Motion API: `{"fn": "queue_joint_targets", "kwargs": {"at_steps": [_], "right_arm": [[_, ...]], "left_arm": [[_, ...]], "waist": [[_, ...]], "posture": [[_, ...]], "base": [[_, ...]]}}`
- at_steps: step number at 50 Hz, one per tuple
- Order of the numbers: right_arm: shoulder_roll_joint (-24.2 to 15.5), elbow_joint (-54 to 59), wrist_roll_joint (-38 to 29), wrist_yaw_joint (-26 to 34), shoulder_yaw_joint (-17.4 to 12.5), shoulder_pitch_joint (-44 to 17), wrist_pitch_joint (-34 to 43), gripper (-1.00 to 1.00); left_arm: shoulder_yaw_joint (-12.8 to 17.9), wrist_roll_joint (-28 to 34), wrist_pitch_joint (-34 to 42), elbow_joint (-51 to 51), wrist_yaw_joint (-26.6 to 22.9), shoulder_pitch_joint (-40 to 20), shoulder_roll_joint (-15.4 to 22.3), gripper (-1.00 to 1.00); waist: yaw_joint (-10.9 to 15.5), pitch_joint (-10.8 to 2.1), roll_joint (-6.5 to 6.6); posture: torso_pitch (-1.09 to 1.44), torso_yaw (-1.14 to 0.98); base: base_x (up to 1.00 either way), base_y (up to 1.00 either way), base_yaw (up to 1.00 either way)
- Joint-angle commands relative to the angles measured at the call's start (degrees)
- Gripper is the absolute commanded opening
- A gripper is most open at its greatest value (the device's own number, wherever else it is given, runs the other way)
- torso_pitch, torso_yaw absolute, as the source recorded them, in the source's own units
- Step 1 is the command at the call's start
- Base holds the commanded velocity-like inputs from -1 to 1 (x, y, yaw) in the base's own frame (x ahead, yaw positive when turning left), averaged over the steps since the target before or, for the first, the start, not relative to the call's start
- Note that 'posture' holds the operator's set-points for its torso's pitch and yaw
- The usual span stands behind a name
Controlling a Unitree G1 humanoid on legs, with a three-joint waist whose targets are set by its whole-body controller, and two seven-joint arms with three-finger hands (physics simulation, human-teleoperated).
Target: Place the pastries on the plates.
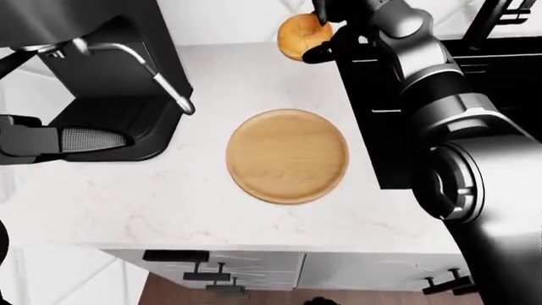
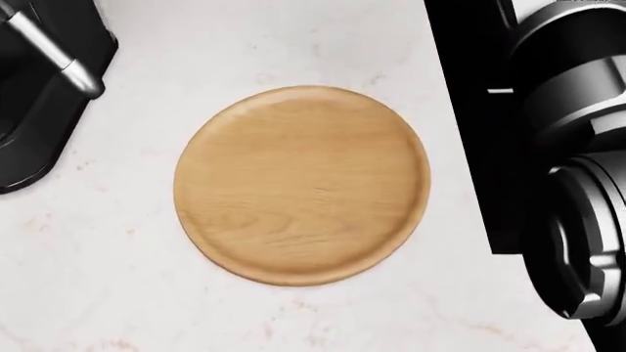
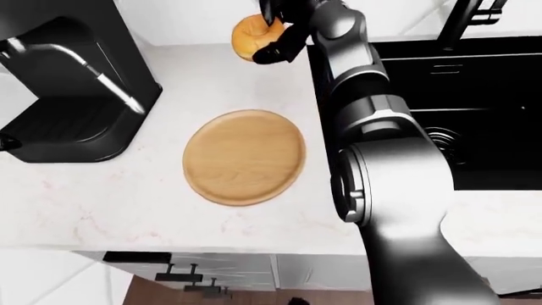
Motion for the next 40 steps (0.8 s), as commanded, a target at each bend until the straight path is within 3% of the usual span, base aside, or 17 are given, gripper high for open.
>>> {"fn": "queue_joint_targets", "kwargs": {"at_steps": [1,10,13,31,40], "right_arm": [[-0.4,-2.4,1.3,2.5,-0.3,-2.4,-2.0,-1.0],[0.0,-3.2,2.5,11.2,0.9,0.5,-2.3,-1.0],[0.0,-3.4,2.9,13.0,1.2,1.2,-3.2,-1.0],[1.2,-5.8,4.7,20.9,2.4,5.5,-4.4,-1.0],[0.9,-8.1,6.9,29.6,2.9,6.7,-4.5,-1.0]], "left_arm": [[1.0,0.0,-1.1,-0.4,0.4,-1.0,1.0,1.0],[0.5,0.9,-1.8,-0.3,0.1,-0.1,0.3,1.0],[0.5,0.9,-1.7,-0.2,0.1,-0.2,0.0,1.0],[-0.4,2.3,-1.3,0.2,0.0,-1.1,-0.4,1.0],[-0.2,2.9,-1.4,0.0,-0.6,-0.6,-0.9,1.0]], "waist": [[0.0,-2.07,0.23],[0.1,-5.42,0.59],[0.1,-5.97,0.74],[0.1,-6.67,1.26],[-0.1,-6.74,1.31]], "posture": [[0.09,0.0],[0.0,0.0],[0.0,0.0],[0.0,0.0],[0.0,0.0]], "base": [[0.0,0.0,0.0],[0.0,0.0,0.0],[0.0,0.0,0.0],[0.0,0.0,0.0],[0.0,0.0,0.0]]}}
